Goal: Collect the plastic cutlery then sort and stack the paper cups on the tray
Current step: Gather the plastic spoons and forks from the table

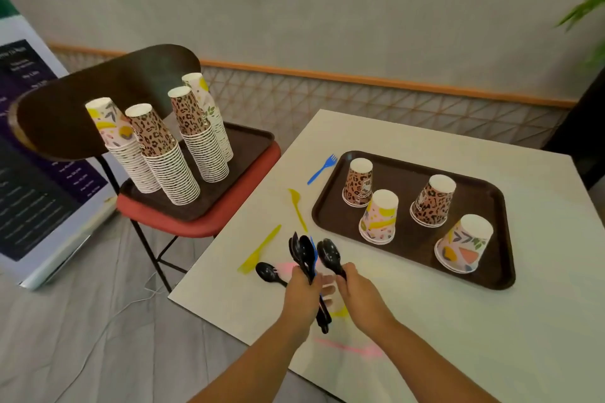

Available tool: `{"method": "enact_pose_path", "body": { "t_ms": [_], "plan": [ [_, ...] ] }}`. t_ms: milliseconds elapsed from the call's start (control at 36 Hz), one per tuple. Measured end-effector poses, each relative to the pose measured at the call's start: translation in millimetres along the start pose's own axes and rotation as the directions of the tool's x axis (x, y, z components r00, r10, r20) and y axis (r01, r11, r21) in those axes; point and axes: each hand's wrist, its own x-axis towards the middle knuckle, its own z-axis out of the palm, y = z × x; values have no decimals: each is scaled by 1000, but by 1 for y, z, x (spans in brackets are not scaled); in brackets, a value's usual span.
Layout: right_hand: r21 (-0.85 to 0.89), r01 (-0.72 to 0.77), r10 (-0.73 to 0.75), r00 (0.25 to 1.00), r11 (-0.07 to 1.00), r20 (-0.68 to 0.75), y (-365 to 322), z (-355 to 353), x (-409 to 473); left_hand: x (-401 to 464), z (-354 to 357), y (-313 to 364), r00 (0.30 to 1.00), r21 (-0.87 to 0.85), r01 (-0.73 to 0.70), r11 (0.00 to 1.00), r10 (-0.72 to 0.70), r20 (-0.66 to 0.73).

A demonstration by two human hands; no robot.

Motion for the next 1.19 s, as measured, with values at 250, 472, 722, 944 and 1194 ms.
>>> {"method": "enact_pose_path", "body": {
  "t_ms": [250, 472, 722, 944, 1194],
  "plan": [
    [-157, -73, 85, 994, 985, 73, -13, 7, 9, 3, 9, 6, 998, -40, 66, 997, -66, 1],
    [-303, -15, 56, 990, 953, 128, -30, 2, 13, 9, 3, 11, 998, -125, 53, 991, -56, -16],
    [-117, 111, -114, 993, 987, -13, -57, 18, 23, 48, -44, 36, 992, -96, -32, 995, 43, 115],
    [-236, -23, 0, 995, 971, -100, -43, 58, 30, 91, -95, 74, 960, -78, -147, 986, 161, 227],
    [-433, -146, 101, 987, 890, -126, -45, 86, 37, 113, -113, 71, 917, 49, -194, 980, 164, 363]
  ]
}}
